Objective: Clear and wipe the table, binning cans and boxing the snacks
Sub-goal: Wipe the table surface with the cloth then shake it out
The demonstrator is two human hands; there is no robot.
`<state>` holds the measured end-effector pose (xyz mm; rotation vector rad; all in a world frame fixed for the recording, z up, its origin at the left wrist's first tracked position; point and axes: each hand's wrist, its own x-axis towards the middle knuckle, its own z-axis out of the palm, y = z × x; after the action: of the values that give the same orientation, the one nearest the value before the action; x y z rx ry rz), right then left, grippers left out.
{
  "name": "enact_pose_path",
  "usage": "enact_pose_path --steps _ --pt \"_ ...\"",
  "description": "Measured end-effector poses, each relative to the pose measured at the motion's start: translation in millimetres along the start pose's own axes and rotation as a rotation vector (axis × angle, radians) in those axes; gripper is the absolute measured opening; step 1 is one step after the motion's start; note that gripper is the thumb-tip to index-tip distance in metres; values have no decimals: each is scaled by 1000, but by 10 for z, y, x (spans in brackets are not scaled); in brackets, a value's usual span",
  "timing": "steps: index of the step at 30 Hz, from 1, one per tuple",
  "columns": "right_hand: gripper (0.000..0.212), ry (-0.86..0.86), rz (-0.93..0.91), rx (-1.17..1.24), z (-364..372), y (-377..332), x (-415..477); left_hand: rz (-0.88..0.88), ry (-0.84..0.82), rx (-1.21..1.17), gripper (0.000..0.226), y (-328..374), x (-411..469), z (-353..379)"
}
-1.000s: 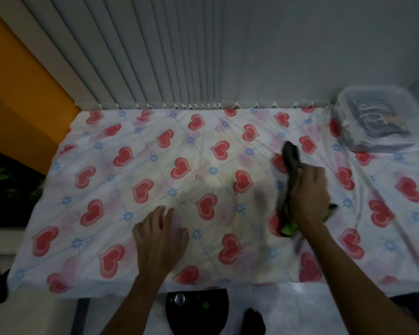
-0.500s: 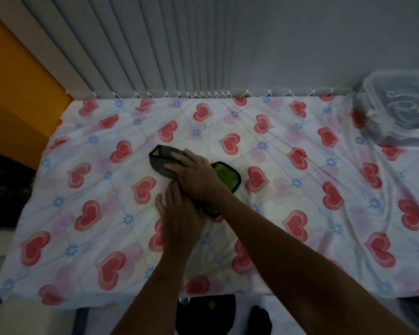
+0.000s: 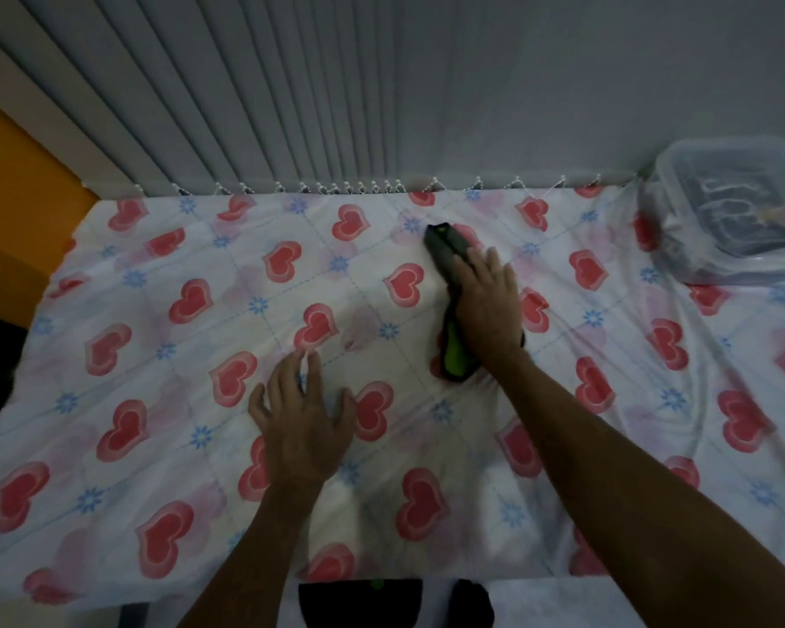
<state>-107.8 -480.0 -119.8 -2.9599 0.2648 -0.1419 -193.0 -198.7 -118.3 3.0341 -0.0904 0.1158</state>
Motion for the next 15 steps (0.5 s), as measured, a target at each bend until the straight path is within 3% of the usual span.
enact_pose_path --steps 7,15 --pt "52 61 248 -10 -226 1058 -167 -4 -20 41 68 21 -2 -17" --pt "56 134 453 44 -422 1776 -743 -5 18 21 68 46 -24 -28"
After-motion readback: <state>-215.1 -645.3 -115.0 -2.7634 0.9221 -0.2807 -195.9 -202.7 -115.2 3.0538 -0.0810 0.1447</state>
